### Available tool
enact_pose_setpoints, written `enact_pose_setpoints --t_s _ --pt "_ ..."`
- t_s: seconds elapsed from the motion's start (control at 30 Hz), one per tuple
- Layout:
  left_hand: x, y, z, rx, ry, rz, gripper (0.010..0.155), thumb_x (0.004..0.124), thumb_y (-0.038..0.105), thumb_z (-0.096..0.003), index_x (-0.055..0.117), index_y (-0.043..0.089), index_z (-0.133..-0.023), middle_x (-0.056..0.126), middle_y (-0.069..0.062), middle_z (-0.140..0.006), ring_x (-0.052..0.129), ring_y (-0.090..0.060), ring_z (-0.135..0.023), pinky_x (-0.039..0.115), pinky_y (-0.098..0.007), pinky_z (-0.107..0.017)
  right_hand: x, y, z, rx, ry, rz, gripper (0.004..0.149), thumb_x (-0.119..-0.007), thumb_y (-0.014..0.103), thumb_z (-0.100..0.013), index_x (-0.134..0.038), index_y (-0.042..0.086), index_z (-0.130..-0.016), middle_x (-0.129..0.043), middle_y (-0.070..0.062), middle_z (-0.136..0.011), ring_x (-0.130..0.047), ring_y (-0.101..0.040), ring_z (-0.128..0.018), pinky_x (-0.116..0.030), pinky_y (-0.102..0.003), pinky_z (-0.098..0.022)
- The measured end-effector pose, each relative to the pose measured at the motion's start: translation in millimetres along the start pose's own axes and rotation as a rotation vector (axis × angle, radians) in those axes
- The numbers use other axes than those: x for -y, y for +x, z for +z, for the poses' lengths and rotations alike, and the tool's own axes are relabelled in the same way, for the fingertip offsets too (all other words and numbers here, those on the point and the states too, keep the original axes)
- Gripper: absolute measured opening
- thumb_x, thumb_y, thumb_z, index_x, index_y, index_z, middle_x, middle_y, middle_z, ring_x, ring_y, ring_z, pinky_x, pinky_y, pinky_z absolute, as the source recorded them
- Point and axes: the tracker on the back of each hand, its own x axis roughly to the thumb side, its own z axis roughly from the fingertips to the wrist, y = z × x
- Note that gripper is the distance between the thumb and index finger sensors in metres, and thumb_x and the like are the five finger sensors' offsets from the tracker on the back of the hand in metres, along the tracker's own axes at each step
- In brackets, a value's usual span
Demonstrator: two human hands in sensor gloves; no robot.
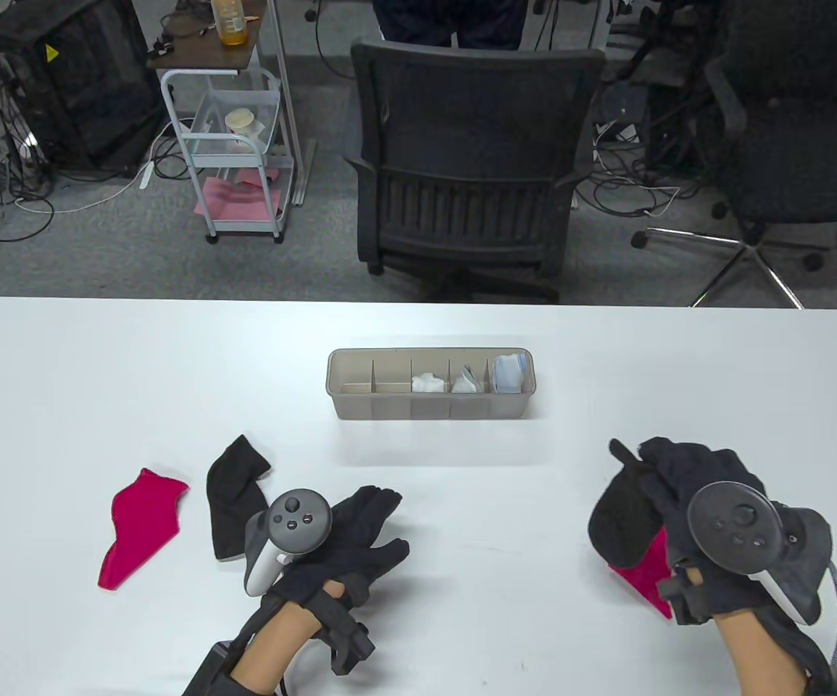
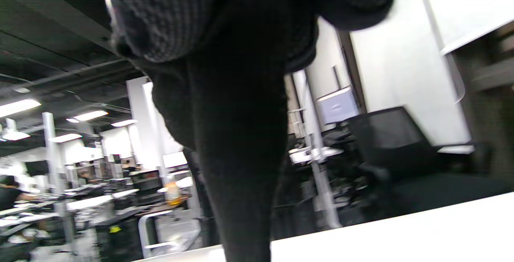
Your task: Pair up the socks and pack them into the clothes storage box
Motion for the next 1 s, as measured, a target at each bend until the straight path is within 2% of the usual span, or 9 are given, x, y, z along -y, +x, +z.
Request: enact_pose_setpoints --t_s 0.3,0.5,0.57,0.6,0.73,0.77,0.83,0.87,1.0 --pt "3 3 -1 0.055 -0.055 0.050 0.082 0.082 0.045 -0.0463 0.042 0.019 -0.113 0.029 -0.022 -0.120 0.031 -0.056 -0.105 0.029 -0.075 -0.067 -43 76 -5 0.214 0.144 -0.185 0.042 -0.080 0.036 -0.041 -0.074 0.040 -0.082 -0.097 0.009 -0.080 -0.093 -0.016 -0.067 -0.078 -0.034 -0.050" --pt "3 6 0 0.083 -0.134 0.093 0.091 0.087 0.049 -0.0422 0.037 0.024 -0.114 0.033 -0.022 -0.115 0.041 -0.051 -0.095 0.031 -0.073 -0.066 -67 101 -3 0.271 0.264 -0.331 0.042 -0.080 0.036 -0.041 -0.075 0.041 -0.082 -0.097 0.009 -0.080 -0.093 -0.015 -0.068 -0.078 -0.035 -0.051" --pt "2 7 1 0.085 -0.122 0.097 0.088 0.088 0.047 -0.0416 0.043 0.024 -0.114 0.040 -0.020 -0.110 0.048 -0.049 -0.088 0.034 -0.072 -0.064 -74 104 -2 0.278 0.309 -0.369 0.042 -0.080 0.036 -0.041 -0.075 0.041 -0.082 -0.097 0.009 -0.080 -0.093 -0.016 -0.068 -0.078 -0.035 -0.051" --pt "2 7 1 0.089 -0.117 0.097 0.085 0.092 0.041 -0.0398 0.050 0.025 -0.113 0.044 -0.019 -0.106 0.051 -0.047 -0.084 0.036 -0.071 -0.063 -78 104 -2 0.279 0.331 -0.386 0.042 -0.080 0.036 -0.041 -0.075 0.041 -0.082 -0.098 0.008 -0.079 -0.093 -0.016 -0.068 -0.078 -0.035 -0.051" --pt "2 6 1 0.052 -0.104 0.051 0.049 0.091 0.039 -0.0416 0.088 0.024 -0.088 0.070 -0.014 -0.086 0.067 -0.043 -0.068 0.047 -0.070 -0.056 -93 103 -4 0.271 0.393 -0.430 0.041 -0.080 0.036 -0.042 -0.075 0.041 -0.082 -0.098 0.008 -0.079 -0.093 -0.016 -0.068 -0.078 -0.035 -0.051" --pt "2 5 1 0.010 -0.087 0.018 0.046 0.091 0.038 -0.0416 0.096 0.013 -0.080 0.077 -0.013 -0.078 0.071 -0.041 -0.063 0.051 -0.069 -0.054 -98 101 -6 0.259 0.409 -0.442 0.041 -0.080 0.036 -0.042 -0.075 0.041 -0.083 -0.098 0.008 -0.079 -0.093 -0.016 -0.067 -0.078 -0.035 -0.051" --pt "6 1 0 -0.031 -0.108 -0.020 0.052 0.092 0.039 -0.0402 0.099 -0.001 -0.074 0.082 -0.011 -0.069 0.075 -0.039 -0.056 0.054 -0.069 -0.051 -107 100 -8 0.224 0.414 -0.427 0.041 -0.080 0.036 -0.042 -0.075 0.041 -0.083 -0.098 0.007 -0.079 -0.093 -0.017 -0.066 -0.077 -0.036 -0.050" --pt "8 -1 0 -0.066 -0.134 -0.028 0.038 0.092 0.039 -0.0403 0.099 0.019 -0.072 0.083 -0.011 -0.067 0.076 -0.038 -0.054 0.056 -0.068 -0.050 -114 99 -9 0.201 0.415 -0.404 0.041 -0.080 0.036 -0.042 -0.075 0.041 -0.083 -0.098 0.007 -0.078 -0.093 -0.017 -0.066 -0.077 -0.036 -0.049" --pt "22 -15 -2 -0.258 -0.174 -0.102 0.038 0.092 0.038 -0.0402 0.100 0.014 -0.069 0.086 -0.010 -0.058 0.078 -0.037 -0.048 0.059 -0.067 -0.047 -155 93 -17 0.062 0.455 -0.274 0.041 -0.080 0.037 -0.042 -0.075 0.041 -0.083 -0.097 0.006 -0.078 -0.092 -0.017 -0.064 -0.076 -0.036 -0.048"
